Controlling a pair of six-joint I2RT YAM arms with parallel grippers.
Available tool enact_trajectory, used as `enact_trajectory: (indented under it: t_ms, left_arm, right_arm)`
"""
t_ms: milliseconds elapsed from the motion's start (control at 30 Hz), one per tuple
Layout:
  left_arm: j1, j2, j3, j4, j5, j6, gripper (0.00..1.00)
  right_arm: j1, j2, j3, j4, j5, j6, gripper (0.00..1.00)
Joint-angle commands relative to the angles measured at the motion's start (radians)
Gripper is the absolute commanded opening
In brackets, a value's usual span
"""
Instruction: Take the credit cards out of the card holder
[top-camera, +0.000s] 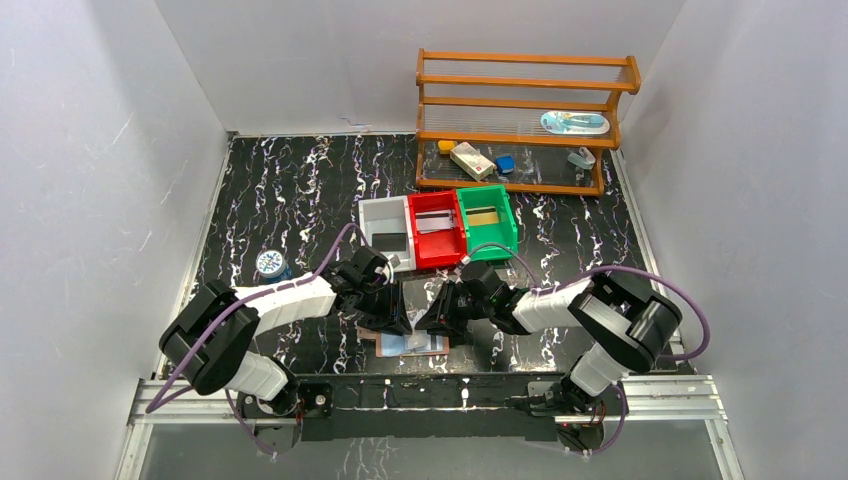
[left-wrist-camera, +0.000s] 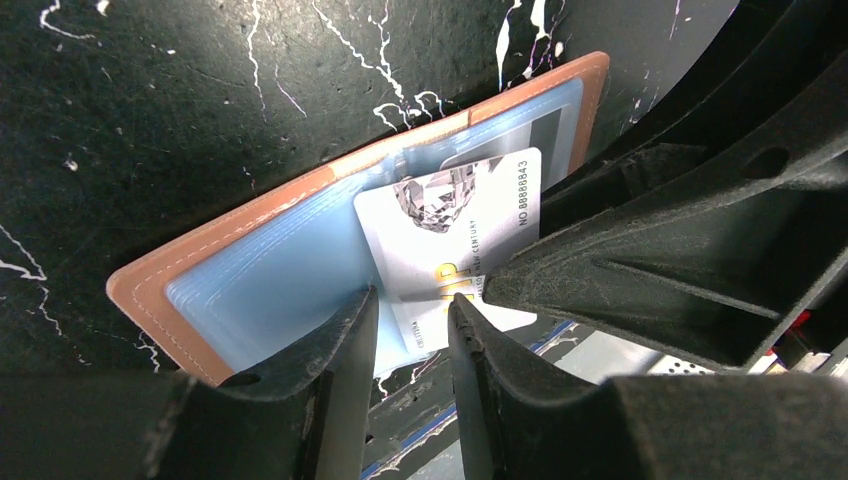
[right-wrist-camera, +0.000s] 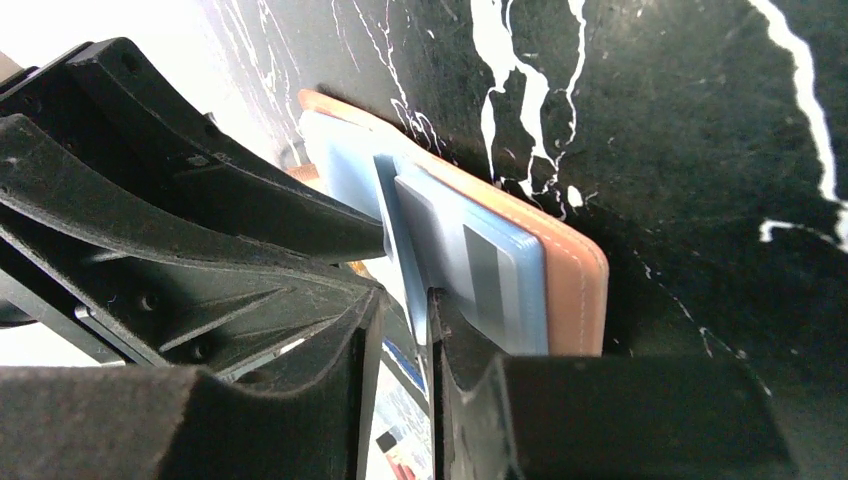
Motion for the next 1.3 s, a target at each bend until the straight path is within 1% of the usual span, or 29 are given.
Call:
enact_trajectory:
  t_ms: [0, 67, 133, 300, 400, 667, 833, 933, 1100, 1133, 1167, 1200, 1233, 1267]
  left_arm:
    - [-0.009, 0.010, -0.026, -0.011, 0.003, 0.010, 0.31]
    - [-0.009, 0.004, -0.028, -0.012, 0.000, 0.010, 0.30]
    - [-0.009, 0.002, -0.028, -0.012, -0.001, 0.008, 0.30]
    - [-0.008, -0.009, -0.030, -0.021, -0.018, 0.006, 0.30]
    - [-0.009, -0.040, -0.024, -0.055, -0.056, 0.004, 0.33]
    - [-0.009, -0.171, -0.024, -0.111, -0.145, -0.007, 0.44]
    - [-0.009, -0.230, -0.032, -0.149, -0.208, -0.019, 0.49]
    - [-0.008, -0.275, -0.030, -0.172, -0.248, -0.020, 0.50]
    - [-0.008, -0.400, -0.016, -0.216, -0.343, -0.001, 0.56]
    - [-0.008, -0.425, -0.007, -0.233, -0.363, 0.016, 0.58]
    - [-0.007, -0.446, 0.005, -0.255, -0.391, 0.031, 0.63]
    - [-0.006, -0.477, 0.030, -0.298, -0.439, 0.063, 0.70]
    - [-0.003, -0.498, 0.076, -0.379, -0.523, 0.103, 0.85]
    - [0.028, -0.497, 0.133, -0.441, -0.583, 0.143, 0.97]
  right_arm:
    - [-0.003, 0.023, 0.000, 0.086, -0.035, 0.011, 0.32]
    - [-0.002, 0.032, 0.001, 0.101, -0.044, 0.014, 0.31]
    - [-0.003, 0.027, -0.002, 0.098, -0.041, 0.013, 0.27]
    - [-0.003, -0.039, -0.015, 0.021, 0.007, -0.003, 0.10]
    - [-0.009, -0.095, -0.002, -0.070, 0.050, -0.052, 0.04]
    - [-0.036, -0.241, 0.059, -0.310, 0.152, -0.188, 0.01]
    - [-0.040, -0.315, 0.133, -0.407, 0.249, -0.287, 0.00]
    - [-0.040, -0.348, 0.207, -0.478, 0.330, -0.385, 0.00]
    - [-0.040, -0.361, 0.320, -0.574, 0.486, -0.585, 0.00]
    - [-0.041, -0.358, 0.342, -0.584, 0.507, -0.645, 0.00]
    - [-0.042, -0.351, 0.364, -0.592, 0.528, -0.686, 0.00]
    - [-0.041, -0.336, 0.403, -0.597, 0.570, -0.755, 0.00]
    - [-0.041, -0.318, 0.434, -0.595, 0.616, -0.862, 0.00]
    - [-0.043, -0.289, 0.472, -0.575, 0.637, -1.007, 0.00]
